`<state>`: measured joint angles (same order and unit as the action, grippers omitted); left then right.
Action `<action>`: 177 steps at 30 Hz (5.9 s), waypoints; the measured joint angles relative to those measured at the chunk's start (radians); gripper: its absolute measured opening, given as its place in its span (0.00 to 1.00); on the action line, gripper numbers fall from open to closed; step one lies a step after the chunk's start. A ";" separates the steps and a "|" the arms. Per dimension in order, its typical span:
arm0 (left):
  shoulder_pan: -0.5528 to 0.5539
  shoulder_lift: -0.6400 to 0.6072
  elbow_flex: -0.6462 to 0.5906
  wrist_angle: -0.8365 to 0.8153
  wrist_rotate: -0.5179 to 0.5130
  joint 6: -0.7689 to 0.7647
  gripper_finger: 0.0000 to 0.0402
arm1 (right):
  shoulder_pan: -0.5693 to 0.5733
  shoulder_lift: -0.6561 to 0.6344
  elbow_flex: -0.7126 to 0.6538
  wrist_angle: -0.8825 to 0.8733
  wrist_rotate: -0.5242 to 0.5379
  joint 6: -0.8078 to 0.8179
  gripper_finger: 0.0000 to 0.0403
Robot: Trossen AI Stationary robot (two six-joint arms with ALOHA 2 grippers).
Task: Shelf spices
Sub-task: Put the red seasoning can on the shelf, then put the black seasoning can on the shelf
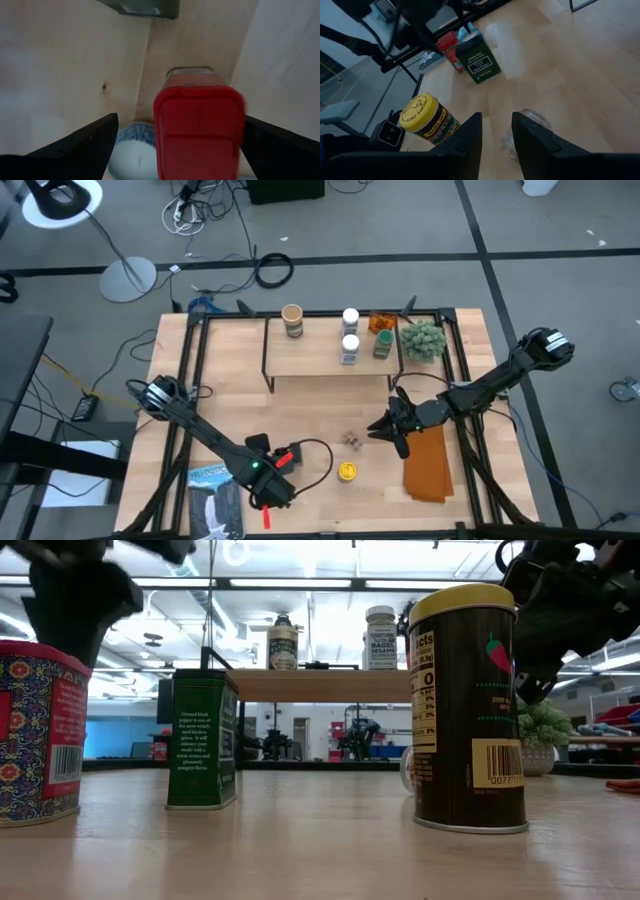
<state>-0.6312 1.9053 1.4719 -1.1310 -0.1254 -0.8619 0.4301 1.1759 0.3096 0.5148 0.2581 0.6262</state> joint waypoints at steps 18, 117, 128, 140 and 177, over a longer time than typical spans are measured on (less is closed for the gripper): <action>0.000 0.000 -0.019 0.112 -0.007 0.047 0.92 | 0.000 0.000 0.000 0.015 0.001 -0.001 0.27; 0.959 0.145 0.767 -0.135 -0.010 1.299 0.70 | 0.035 0.000 0.000 0.006 0.001 0.000 0.27; 0.959 0.145 0.837 -0.145 -0.020 1.299 0.70 | 0.035 0.000 0.000 0.007 0.001 0.000 0.27; 0.940 0.107 0.880 -0.333 -0.041 1.060 0.70 | 0.035 0.000 0.000 0.009 0.001 0.010 0.27; 0.169 0.003 0.433 -0.431 -0.302 -0.535 0.70 | 0.082 0.000 0.000 -0.024 -0.015 0.011 0.27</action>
<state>-0.4623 1.9087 1.9053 -1.5619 -0.4275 -1.3971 0.5119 1.1759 0.3096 0.4906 0.2433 0.6371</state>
